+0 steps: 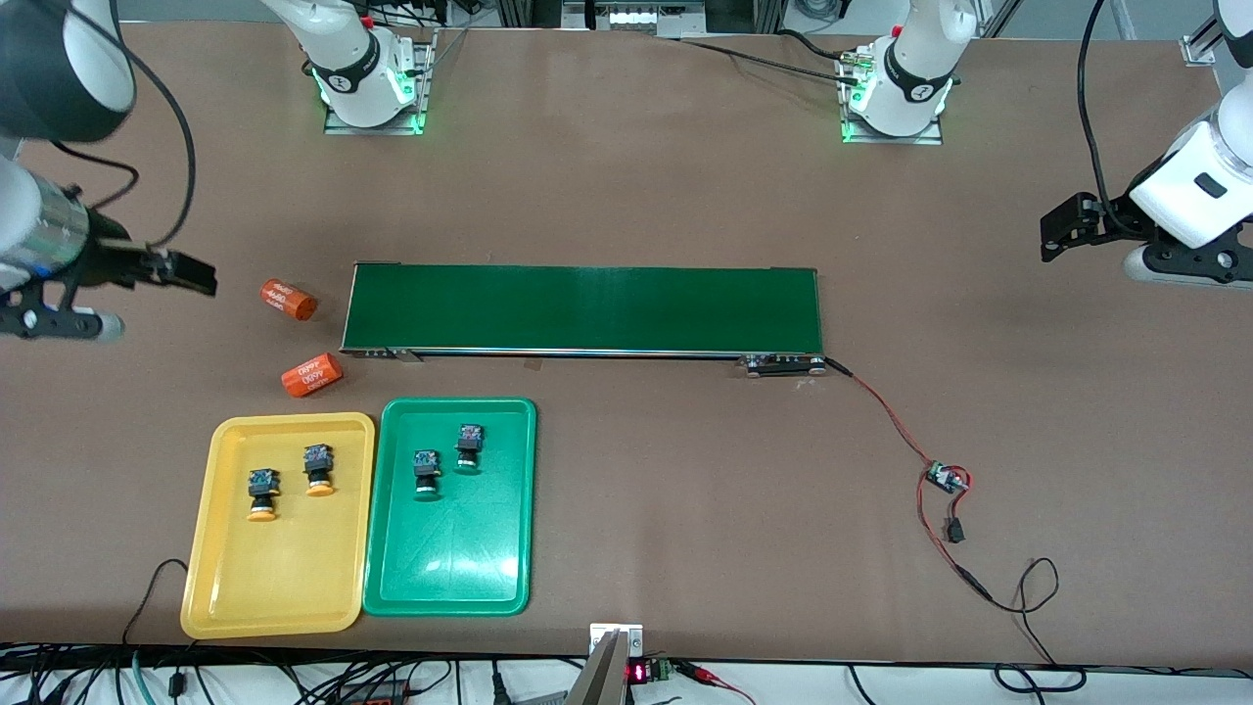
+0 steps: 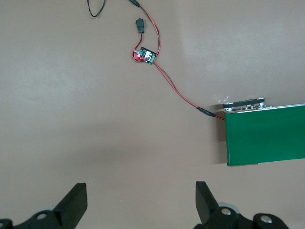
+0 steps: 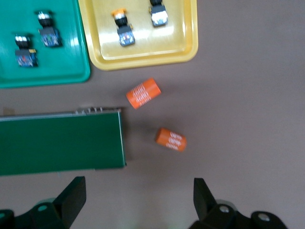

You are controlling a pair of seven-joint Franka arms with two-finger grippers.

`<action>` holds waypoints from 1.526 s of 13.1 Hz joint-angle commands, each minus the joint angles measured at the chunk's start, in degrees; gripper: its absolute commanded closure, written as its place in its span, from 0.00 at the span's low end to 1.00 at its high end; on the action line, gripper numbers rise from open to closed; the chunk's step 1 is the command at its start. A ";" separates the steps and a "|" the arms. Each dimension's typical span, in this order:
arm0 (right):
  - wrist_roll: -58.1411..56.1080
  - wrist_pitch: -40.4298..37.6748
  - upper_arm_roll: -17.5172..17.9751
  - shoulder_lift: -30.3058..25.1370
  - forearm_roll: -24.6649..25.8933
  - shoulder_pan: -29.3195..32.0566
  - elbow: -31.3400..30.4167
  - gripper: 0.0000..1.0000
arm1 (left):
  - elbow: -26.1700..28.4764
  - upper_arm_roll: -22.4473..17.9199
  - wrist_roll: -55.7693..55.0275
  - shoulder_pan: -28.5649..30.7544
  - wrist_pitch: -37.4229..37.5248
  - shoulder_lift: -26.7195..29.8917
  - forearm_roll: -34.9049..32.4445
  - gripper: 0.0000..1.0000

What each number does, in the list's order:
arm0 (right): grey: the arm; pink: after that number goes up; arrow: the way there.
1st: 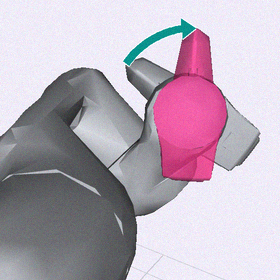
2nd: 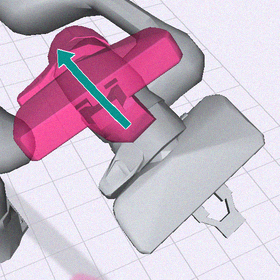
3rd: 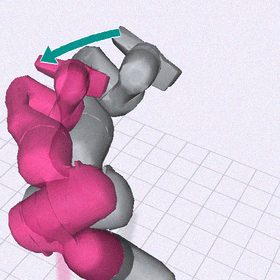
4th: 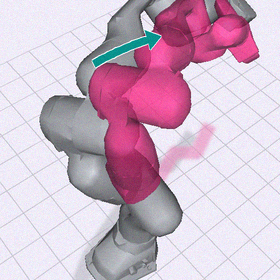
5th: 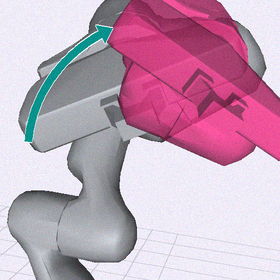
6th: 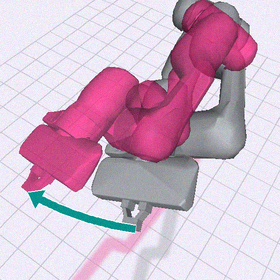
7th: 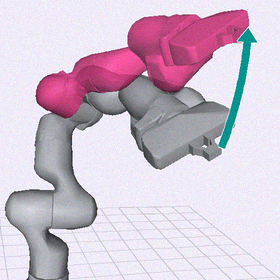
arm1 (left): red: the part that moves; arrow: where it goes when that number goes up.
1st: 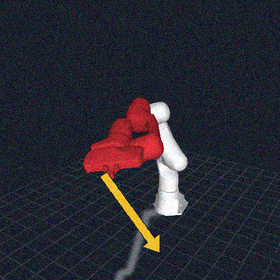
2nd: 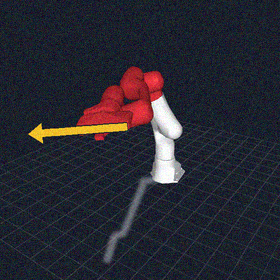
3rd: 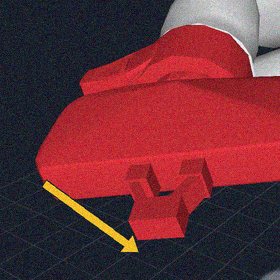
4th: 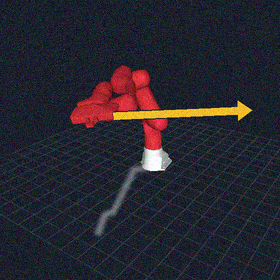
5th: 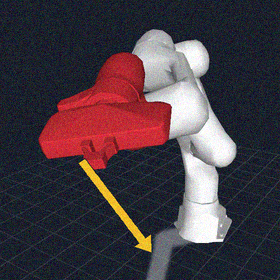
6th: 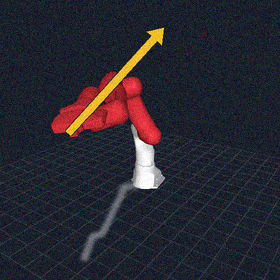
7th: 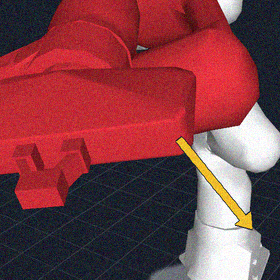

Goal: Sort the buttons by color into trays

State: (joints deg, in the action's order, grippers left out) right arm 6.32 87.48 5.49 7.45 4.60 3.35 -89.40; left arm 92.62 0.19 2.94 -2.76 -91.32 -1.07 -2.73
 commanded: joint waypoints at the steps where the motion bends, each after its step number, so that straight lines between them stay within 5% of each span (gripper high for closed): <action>1: -5.15 -1.18 -6.44 -4.36 -3.53 -4.40 -1.48 0.00 | -0.69 0.16 1.19 0.30 0.88 0.19 -0.79 0.00; 5: -8.70 1.35 -6.45 -6.92 -4.25 -4.23 -6.74 0.00 | -0.69 0.16 1.19 0.30 0.88 0.19 -0.79 0.00; 20: -8.60 0.32 -6.19 -3.85 -3.28 -4.05 -2.53 0.00 | -0.69 0.16 1.19 0.39 0.88 0.19 -0.79 0.00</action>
State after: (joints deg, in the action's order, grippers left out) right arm -2.26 88.58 -0.38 3.09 1.50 -0.21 -93.27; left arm 92.62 0.18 2.94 -2.74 -91.32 -1.06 -2.73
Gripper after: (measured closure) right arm 0.000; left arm 0.000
